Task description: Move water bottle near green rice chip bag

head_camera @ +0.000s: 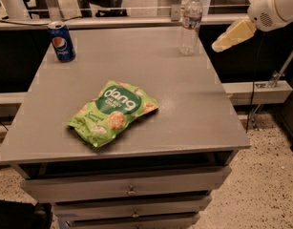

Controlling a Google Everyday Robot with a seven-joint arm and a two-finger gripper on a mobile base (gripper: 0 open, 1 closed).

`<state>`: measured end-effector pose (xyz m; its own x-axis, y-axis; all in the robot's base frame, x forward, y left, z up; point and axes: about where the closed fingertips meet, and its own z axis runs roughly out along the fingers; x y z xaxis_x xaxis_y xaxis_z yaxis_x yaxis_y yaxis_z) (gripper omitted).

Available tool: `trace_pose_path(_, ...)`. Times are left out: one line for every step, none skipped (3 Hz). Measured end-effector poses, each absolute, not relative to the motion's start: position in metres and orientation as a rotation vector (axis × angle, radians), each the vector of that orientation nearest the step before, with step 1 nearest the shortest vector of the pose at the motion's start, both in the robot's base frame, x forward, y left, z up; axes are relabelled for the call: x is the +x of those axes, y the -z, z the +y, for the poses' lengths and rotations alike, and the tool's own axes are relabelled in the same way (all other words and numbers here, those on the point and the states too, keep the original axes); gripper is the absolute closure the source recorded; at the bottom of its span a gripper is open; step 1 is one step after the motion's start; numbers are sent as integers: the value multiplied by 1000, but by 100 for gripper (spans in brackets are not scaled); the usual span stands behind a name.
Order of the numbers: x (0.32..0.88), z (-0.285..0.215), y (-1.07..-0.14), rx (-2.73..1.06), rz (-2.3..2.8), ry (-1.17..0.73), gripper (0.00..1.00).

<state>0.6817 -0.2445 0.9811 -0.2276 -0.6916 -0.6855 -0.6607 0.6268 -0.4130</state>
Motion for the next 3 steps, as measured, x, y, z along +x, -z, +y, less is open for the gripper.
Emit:
trace_pose_path(687,-234,-972,-995,1924,-23,0)
trace_pose_path(714,-214,-956,-843,1891,-133,0)
trace_pose_path(753,-199,-945,-711,1852,-217,0)
